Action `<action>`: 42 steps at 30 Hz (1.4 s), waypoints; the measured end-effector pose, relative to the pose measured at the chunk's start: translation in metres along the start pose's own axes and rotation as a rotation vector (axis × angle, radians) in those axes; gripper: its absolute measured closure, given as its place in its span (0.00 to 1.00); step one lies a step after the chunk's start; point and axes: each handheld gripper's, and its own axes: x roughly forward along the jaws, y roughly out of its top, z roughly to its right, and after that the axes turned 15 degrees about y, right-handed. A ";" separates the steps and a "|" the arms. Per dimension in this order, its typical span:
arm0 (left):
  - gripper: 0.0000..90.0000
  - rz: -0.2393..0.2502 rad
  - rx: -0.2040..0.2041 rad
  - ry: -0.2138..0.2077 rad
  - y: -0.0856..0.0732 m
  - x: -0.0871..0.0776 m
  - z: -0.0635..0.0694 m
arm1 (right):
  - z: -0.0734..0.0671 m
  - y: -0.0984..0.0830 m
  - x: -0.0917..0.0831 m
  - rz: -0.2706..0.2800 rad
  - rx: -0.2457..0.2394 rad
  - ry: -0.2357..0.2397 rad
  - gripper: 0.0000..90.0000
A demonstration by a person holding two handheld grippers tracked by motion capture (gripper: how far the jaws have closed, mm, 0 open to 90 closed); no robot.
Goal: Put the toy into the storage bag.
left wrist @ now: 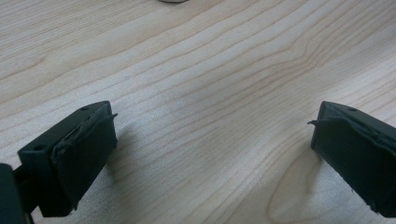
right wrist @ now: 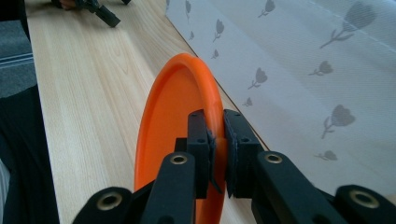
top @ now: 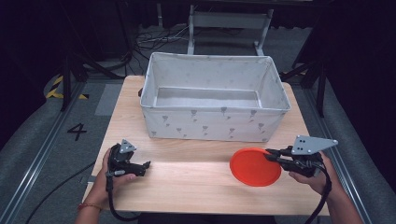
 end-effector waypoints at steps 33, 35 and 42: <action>0.01 0.001 0.000 0.002 0.000 0.000 0.000 | -0.005 0.085 -0.083 -0.061 -0.079 -0.072 0.92; 0.01 0.000 0.000 0.001 0.000 0.000 0.000 | -0.003 0.096 -0.088 -0.060 -0.090 -0.085 0.92; 0.01 -0.002 0.000 0.000 0.000 0.000 0.000 | 0.008 0.134 -0.101 -0.053 -0.122 -0.126 0.92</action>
